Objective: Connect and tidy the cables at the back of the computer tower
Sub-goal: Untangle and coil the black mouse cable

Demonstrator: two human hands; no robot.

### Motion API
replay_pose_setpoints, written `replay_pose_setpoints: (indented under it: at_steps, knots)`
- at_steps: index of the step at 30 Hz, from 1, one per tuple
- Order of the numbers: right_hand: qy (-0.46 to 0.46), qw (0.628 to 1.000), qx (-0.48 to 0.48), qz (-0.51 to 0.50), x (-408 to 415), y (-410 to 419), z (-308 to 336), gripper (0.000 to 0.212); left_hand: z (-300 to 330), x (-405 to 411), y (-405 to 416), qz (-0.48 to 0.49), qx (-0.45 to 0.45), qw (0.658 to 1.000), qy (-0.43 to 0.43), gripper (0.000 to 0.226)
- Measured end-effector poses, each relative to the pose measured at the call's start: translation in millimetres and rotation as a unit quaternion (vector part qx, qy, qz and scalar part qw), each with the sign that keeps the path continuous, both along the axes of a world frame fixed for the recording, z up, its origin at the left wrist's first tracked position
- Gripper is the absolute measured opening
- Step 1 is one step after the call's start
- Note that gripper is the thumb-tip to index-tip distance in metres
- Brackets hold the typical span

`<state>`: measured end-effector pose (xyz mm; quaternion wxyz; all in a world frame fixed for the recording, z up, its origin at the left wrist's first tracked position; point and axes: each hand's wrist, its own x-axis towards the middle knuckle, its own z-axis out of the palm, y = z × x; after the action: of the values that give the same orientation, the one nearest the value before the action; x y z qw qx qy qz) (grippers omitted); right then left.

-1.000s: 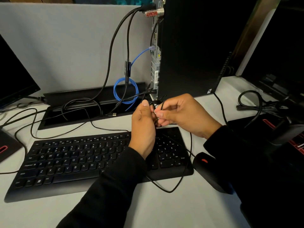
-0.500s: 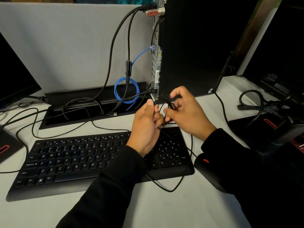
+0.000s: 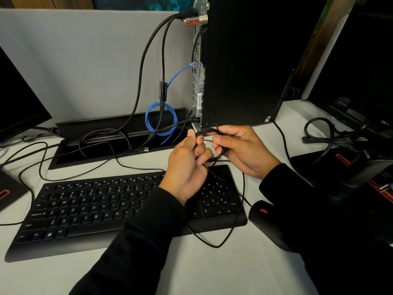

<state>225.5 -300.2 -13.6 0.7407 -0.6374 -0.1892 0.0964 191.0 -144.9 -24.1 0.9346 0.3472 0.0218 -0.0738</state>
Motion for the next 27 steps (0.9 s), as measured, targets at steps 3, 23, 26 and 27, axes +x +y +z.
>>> replay_pose_setpoints:
  at_steps: [3,23,26,27]
  knots:
    - [0.023,0.998,0.038,0.039,4.3,-10.7,-2.3,0.027,-0.3,2.0,4.4,-0.029,-0.08,0.996,0.031,0.044]
    - [0.115,0.99,0.071,0.033,6.0,-17.4,3.7,0.013,7.5,-4.0,20.9,-0.091,-0.134,0.984,-0.073,0.046]
    - [0.127,0.984,0.126,0.01,7.1,-32.7,8.9,0.014,3.0,2.0,40.9,-0.102,-0.201,0.971,-0.083,0.045]
    - [0.126,0.985,0.115,0.02,6.9,-34.4,9.1,0.018,0.7,3.2,43.9,-0.105,-0.218,0.967,-0.076,0.046]
